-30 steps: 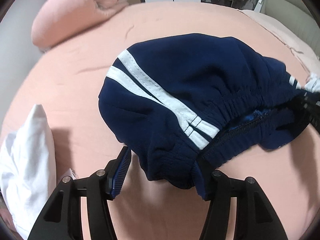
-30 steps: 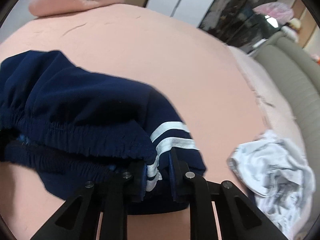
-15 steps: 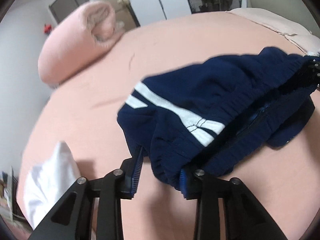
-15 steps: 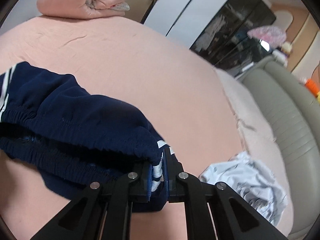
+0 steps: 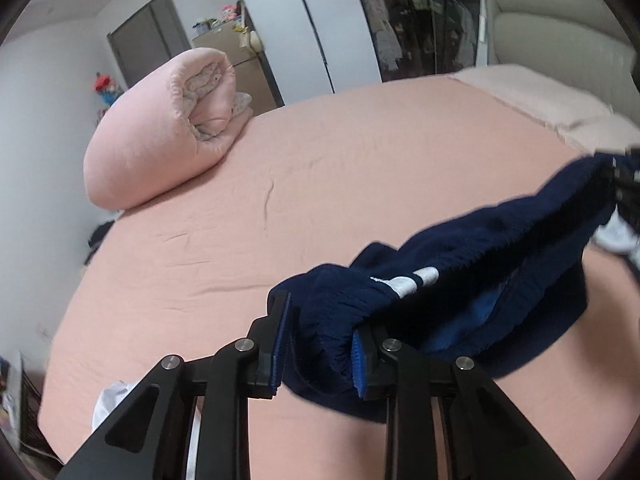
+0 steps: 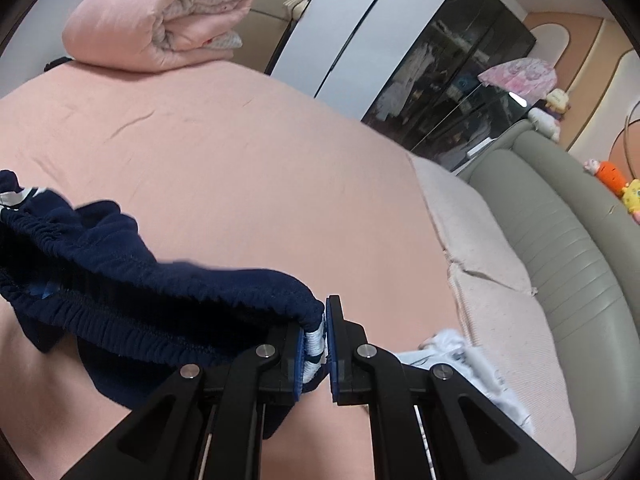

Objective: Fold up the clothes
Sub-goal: 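Hold the waistband with the left gripper while the right gripper stretches the leg away, then lower the held navy pants flat onto the sheet with both grippers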

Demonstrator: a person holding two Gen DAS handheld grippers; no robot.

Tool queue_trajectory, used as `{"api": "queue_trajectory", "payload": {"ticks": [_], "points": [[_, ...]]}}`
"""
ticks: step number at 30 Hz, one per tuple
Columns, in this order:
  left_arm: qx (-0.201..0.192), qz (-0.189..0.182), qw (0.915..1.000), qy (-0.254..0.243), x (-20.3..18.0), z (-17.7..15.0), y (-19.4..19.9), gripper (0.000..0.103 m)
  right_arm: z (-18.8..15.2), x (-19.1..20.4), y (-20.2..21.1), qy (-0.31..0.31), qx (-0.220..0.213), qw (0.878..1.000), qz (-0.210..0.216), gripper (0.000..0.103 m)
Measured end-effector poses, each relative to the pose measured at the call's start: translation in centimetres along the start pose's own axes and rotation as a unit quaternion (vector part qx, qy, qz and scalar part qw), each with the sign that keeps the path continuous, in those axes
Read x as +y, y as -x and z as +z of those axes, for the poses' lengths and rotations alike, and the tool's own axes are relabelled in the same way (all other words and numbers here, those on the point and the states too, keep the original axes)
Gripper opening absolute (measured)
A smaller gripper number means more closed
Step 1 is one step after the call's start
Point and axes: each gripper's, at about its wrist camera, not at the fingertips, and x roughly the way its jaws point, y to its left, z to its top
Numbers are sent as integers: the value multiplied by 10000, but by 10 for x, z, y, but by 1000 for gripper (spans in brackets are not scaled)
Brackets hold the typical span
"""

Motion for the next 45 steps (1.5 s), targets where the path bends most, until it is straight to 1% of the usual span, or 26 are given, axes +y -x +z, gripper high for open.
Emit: {"api": "queue_trajectory", "payload": {"ticks": [1,2,4,5,6,9,12,15,17,19,22,25,27,30,32,34,35,37,40,42,45], "points": [[-24,-17,10000,27,-8,-4,21,23,2,-4,3,-28,-23,10000,-27,6],[-83,-3,10000,8,-8,4,24,23,5,-8,5,-46,-46,10000,-63,6],[-225,77,9997,-88,-5,23,19,23,11,-18,12,-70,-138,9998,-155,6],[-299,108,9994,-126,-8,28,27,23,13,-20,16,-88,-183,9996,-191,6],[-367,113,9992,-137,-4,39,24,23,15,-24,20,-103,-227,9994,-230,6],[-501,37,9987,-2,-1,68,33,23,27,-35,30,-105,-390,9984,-403,6],[-684,218,9973,-136,-9,86,42,23,42,-46,40,-192,-564,9965,-582,6],[-864,278,9954,-305,-17,107,45,23,58,-57,44,-321,-723,9941,-738,6],[-917,361,9944,-385,-23,115,47,23,70,-66,44,-426,-797,9925,-824,6],[-954,479,9933,-433,-25,129,43,23,84,-75,44,-577,-843,9910,-870,6],[-1021,560,9928,-282,-19,145,41,23,105,-88,42,-790,-882,9885,-943,6],[-1131,575,9918,-121,-7,149,42,23,114,-94,44,-995,-938,9876,-765,6],[-1101,527,9925,-84,-2,146,38,23,112,-92,43,-1029,-902,9887,-604,6],[-885,462,9949,-101,6,123,28,23,98,-76,43,-912,-754,9925,-305,6],[-549,174,9983,100,12,101,20,23,82,-62,36,-891,-500,9948,-52,6],[-256,-102,9991,315,18,83,11,23,63,-52,27,-967,-194,9948,272,6],[-149,-156,9993,297,20,73,7,23,53,-47,24,-996,-23,9941,420,6],[-35,-182,9998,72,20,49,7,23,35,-39,19,-992,266,9923,686,6],[153,-302,9985,-441,12,18,9,23,11,-29,21,-810,423,9920,868,6],[223,-408,9970,-625,5,1,12,23,-3,-23,25,-635,481,9923,944,6],[359,-575,9949,-745,-5,-25,19,23,-24,-16,34,-534,636,9899,1147,6]]}}
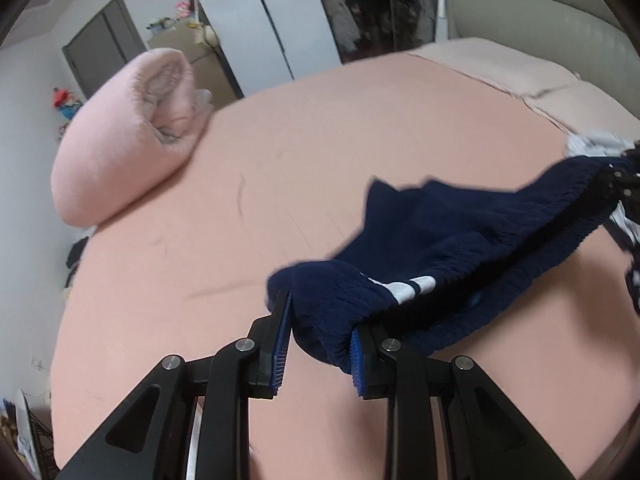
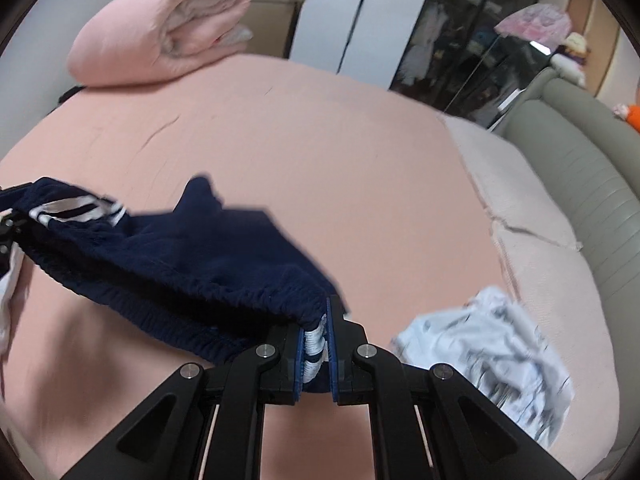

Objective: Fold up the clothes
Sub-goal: 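Lower the held navy pants flat onto the sheet with both grippers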

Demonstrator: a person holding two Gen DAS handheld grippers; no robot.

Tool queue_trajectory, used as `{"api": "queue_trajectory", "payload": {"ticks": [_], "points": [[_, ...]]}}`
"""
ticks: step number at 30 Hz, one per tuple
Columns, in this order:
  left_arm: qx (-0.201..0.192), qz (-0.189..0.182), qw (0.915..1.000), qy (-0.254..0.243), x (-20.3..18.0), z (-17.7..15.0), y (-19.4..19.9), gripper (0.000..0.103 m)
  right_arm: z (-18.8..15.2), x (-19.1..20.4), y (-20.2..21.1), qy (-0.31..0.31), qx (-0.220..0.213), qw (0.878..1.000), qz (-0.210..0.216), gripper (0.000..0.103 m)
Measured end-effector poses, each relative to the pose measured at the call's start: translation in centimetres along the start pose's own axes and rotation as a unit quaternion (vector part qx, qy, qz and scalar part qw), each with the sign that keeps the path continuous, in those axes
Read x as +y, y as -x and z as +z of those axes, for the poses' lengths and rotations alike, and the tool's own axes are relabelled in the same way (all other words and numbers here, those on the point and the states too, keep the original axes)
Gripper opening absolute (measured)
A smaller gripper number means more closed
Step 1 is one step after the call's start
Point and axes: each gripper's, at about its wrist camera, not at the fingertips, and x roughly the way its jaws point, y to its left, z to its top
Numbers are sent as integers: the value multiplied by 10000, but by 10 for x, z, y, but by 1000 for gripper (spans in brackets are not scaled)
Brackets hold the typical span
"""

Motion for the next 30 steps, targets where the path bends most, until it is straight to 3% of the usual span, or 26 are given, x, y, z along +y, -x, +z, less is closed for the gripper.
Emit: {"api": "queue_trajectory", "payload": {"ticks": [6,13,19,23,27,30], "points": [[128,-108,9992,-370,-25,-32,19,23,-30,-3,7,-185,238,9987,403,6],[233,-247,9985,-424,-35,-51,23,23,-58,-2,9,176,296,9990,280,6],[103,-273,9993,225,-37,-72,32,23,-87,1,7,106,149,9996,211,6],[193,-289,9960,824,-35,-88,29,23,-101,-1,5,-356,139,9986,370,6],[276,-241,9943,1005,-39,-100,31,23,-119,-3,3,-682,243,9964,443,6],[60,-150,9942,1062,-41,-103,42,23,-132,-4,6,-718,249,9962,420,6]]}}
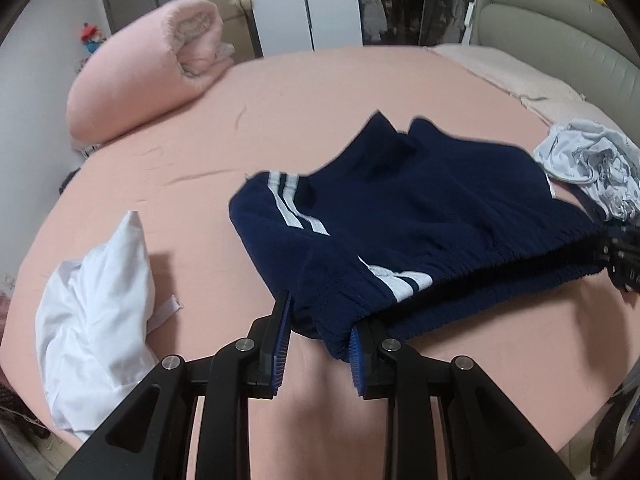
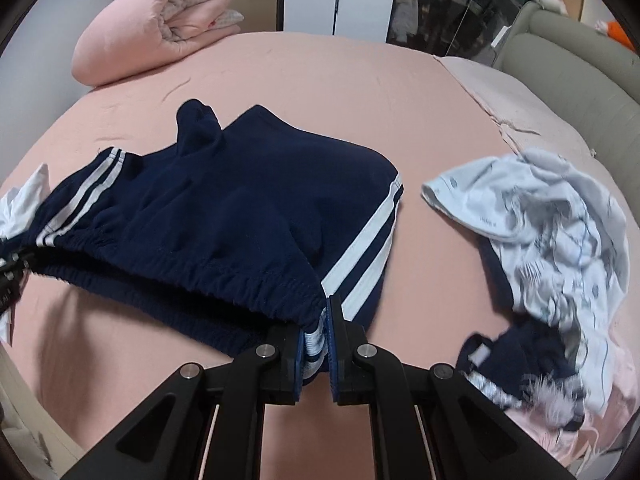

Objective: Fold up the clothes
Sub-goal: 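Lower the held navy pants flat onto the sheet with both grippers, then open both grippers and release the pants on the sheet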

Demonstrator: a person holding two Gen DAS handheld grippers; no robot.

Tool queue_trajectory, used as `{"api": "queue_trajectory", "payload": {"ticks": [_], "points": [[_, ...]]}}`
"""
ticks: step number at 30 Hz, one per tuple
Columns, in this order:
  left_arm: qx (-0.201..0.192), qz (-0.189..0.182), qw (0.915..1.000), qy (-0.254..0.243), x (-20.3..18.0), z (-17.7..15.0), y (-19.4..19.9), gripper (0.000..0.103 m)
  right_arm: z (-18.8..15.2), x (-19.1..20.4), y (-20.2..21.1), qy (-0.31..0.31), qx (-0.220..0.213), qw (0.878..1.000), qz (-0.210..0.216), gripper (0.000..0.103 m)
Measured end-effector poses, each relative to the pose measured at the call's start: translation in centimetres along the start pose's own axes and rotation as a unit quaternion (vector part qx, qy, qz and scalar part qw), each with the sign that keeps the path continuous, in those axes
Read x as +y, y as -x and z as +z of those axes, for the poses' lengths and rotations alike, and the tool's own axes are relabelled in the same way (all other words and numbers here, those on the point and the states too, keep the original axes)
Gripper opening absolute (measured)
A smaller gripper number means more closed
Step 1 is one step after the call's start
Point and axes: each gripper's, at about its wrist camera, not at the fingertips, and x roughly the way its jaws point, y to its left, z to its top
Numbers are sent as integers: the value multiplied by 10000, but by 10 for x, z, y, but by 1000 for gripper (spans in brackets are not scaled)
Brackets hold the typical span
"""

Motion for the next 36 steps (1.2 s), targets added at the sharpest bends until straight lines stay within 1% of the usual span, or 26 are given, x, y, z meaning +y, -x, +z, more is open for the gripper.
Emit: {"api": "queue_trajectory", "payload": {"ticks": [2,3,4,5,7,9,11,14,16,19,22,24,27,28,29,30,31,32,34,36], "points": [[-191,-5,9997,177,3,1,9,23,-7,-2,4,-48,-34,10000,-7,6],[-363,10,9987,354,4,-2,15,23,-10,-4,7,-193,-50,9998,39,6],[-445,14,9979,463,5,-5,18,23,-13,-7,10,-383,-55,9992,119,6],[-431,4,9977,531,6,-7,18,23,-17,-8,12,-537,-62,9984,187,6],[-273,-36,9973,678,9,-15,12,23,-23,-8,14,-745,-88,9968,268,6],[-137,-120,9959,884,14,-23,5,23,-30,-5,15,-808,-113,9961,325,6],[-44,-273,9928,1163,22,-31,-1,23,-39,-3,16,-888,-151,9953,345,6],[15,-429,9870,1548,30,-46,-9,23,-53,-2,11,-1117,-121,9925,484,6],[23,-421,9856,1640,31,-54,-13,23,-64,-1,10,-1309,-100,9897,571,6],[113,-404,9858,1626,28,-61,-21,23,-77,0,10,-1525,-79,9861,659,7],[116,-431,9855,1636,27,-65,-22,23,-89,-3,9,-1726,-74,9823,725,7],[150,-443,9841,1715,29,-64,-23,23,-93,-5,10,-1774,-81,9808,806,7],[189,-525,9813,1840,34,-64,-21,23,-93,-8,13,-1771,-61,9789,1015,10],[247,-519,9809,1858,36,-63,-22,25,-93,-9,14,-1768,-52,9782,1090,16],[304,-512,9805,1875,37,-62,-23,28,-95,-10,16,-1782,-47,9773,1148,30],[367,-505,9798,1898,38,-62,-23,32,-96,-10,17,-1797,-41,9763,1205,41],[449,-496,9787,1940,41,-65,-24,44,-97,-11,18,-1818,-37,9750,1276,62],[525,-487,9774,1989,43,-67,-24,61,-100,-12,19,-1849,-34,9732,1367,75],[579,-485,9747,2104,49,-70,-24,77,-105,-14,22,-1854,-55,9714,1482,76],[623,-485,9728,2179,54,-72,-23,78,-108,-11,24,-1758,-2,9729,1503,76]]}}
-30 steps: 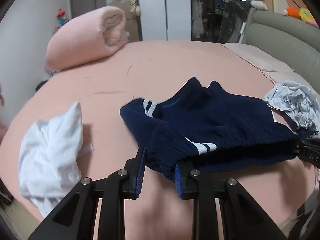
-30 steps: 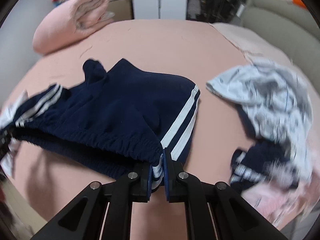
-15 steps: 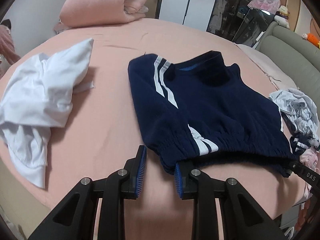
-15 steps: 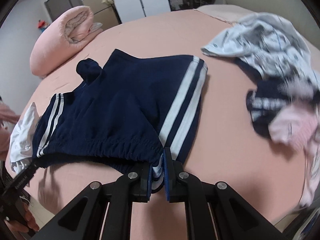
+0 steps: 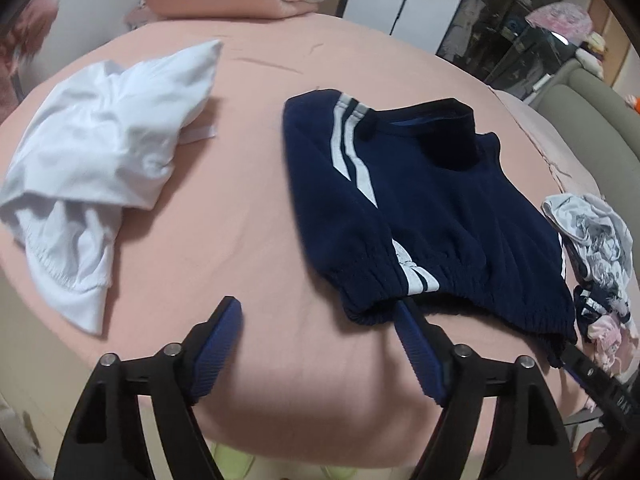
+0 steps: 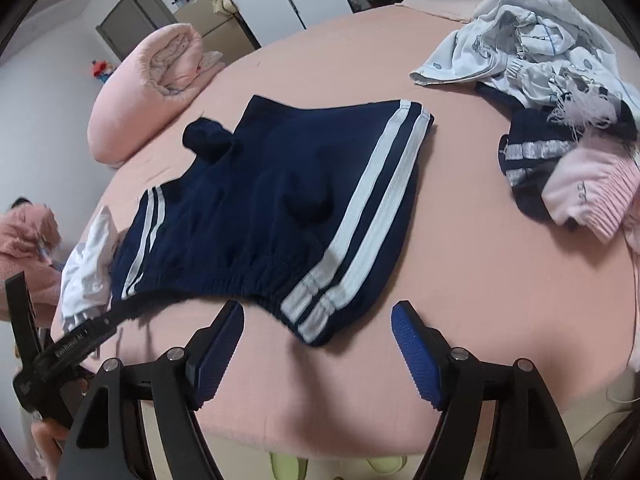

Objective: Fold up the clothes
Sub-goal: 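Open both grippers and release the pants on the sheet, then move the right gripper to the striped side edge and grasp it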

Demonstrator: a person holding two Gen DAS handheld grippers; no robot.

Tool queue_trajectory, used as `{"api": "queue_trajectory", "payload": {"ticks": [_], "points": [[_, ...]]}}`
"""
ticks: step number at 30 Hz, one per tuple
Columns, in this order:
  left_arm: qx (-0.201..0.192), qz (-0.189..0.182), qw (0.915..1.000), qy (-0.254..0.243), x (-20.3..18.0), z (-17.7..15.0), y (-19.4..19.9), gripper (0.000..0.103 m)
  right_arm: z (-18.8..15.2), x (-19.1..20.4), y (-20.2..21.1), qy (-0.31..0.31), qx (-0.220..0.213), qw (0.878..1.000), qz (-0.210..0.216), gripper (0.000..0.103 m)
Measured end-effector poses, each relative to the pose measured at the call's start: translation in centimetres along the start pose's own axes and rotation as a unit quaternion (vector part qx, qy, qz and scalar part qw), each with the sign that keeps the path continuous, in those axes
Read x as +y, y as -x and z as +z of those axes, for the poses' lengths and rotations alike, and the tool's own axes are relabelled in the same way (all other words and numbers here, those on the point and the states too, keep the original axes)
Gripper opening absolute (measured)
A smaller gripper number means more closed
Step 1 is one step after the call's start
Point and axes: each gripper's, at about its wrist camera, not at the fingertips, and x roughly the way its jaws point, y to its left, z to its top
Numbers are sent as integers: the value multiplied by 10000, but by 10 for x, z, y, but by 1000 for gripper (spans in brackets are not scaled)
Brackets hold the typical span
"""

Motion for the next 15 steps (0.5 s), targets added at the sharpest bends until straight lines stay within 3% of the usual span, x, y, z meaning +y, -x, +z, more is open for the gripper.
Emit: {"api": "queue_trajectory", "payload": {"ticks": [6,11,15], "points": [[-246,367,9976,-535,-11,5,12,78,-2,9,-7,377,227,9990,21,76],[-640,945,9845,-1328,-48,4,25,78,20,13,-19,611,427,9972,110,76],[-783,873,9815,-1512,-76,-9,32,78,38,-1,-22,160,544,9969,550,76]]}}
